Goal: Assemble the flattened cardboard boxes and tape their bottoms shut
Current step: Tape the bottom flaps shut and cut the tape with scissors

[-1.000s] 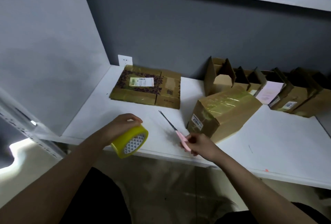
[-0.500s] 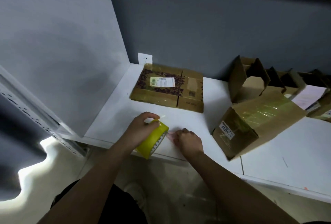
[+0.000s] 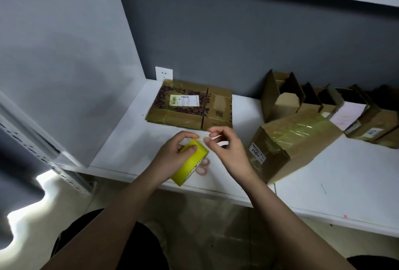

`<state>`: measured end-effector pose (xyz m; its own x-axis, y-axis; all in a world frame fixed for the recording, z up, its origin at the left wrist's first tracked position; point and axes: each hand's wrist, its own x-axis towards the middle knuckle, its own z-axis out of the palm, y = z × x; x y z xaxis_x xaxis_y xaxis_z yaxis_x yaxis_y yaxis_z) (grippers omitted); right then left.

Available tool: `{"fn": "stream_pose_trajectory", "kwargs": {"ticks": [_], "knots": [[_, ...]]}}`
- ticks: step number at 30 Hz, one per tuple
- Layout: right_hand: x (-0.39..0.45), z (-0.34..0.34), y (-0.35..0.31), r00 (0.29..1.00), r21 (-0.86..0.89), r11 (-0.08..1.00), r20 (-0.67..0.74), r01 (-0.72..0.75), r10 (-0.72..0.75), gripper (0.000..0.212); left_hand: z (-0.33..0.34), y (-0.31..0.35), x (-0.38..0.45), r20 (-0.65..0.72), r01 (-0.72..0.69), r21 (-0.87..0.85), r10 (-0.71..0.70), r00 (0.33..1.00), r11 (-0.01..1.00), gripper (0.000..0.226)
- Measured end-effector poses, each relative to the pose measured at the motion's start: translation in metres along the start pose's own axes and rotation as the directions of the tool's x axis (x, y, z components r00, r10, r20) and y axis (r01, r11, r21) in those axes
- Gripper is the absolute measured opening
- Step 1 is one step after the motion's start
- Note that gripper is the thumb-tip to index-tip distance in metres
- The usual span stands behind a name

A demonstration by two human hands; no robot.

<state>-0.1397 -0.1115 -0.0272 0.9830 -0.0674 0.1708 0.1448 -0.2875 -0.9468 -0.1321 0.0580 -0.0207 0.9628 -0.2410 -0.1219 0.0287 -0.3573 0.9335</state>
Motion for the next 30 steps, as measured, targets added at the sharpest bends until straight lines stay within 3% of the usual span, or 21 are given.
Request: {"fn": "stream_pose_trajectory", "kwargs": {"ticks": [2, 4, 10, 16, 24, 30], "knots": [[-0.002, 0.0, -0.001, 0.998, -0.068, 0.998, 0.056, 0.011, -0.007, 0.022, 0.004, 0.003, -0.002, 0.012, -0.011, 0.001, 0.011, 1.0, 1.0, 0.019], [-0.003, 0.0, 0.0, 1.0, -0.074, 0.997, 0.022, 0.014, -0.012, 0.026, 0.008, 0.005, -0.004, 0.016, -0.026, -0.011, 0.026, 1.0, 1.0, 0.02], [-0.002, -0.004, -0.008, 0.999, 0.099, 0.994, -0.019, -0.045, 0.047, 0.025, 0.014, 0.007, -0.01, 0.002, 0.027, -0.109, -0.027, 1.0, 0.994, 0.038], [-0.001, -0.008, -0.018, 0.995, -0.094, 0.995, 0.098, 0.033, -0.024, 0.022, 0.013, 0.004, -0.009, -0.019, 0.071, -0.167, -0.075, 0.997, 0.983, 0.048], [0.002, 0.003, -0.018, 0.997, -0.292, 0.953, 0.012, 0.078, -0.077, 0.014, 0.018, 0.003, -0.009, -0.065, 0.033, -0.155, -0.043, 0.997, 0.987, 0.043], [0.002, 0.014, -0.014, 0.984, -0.314, 0.934, -0.006, 0.169, -0.18, 0.012, 0.016, 0.001, -0.007, -0.077, 0.024, -0.157, -0.036, 0.996, 0.987, 0.044]]}}
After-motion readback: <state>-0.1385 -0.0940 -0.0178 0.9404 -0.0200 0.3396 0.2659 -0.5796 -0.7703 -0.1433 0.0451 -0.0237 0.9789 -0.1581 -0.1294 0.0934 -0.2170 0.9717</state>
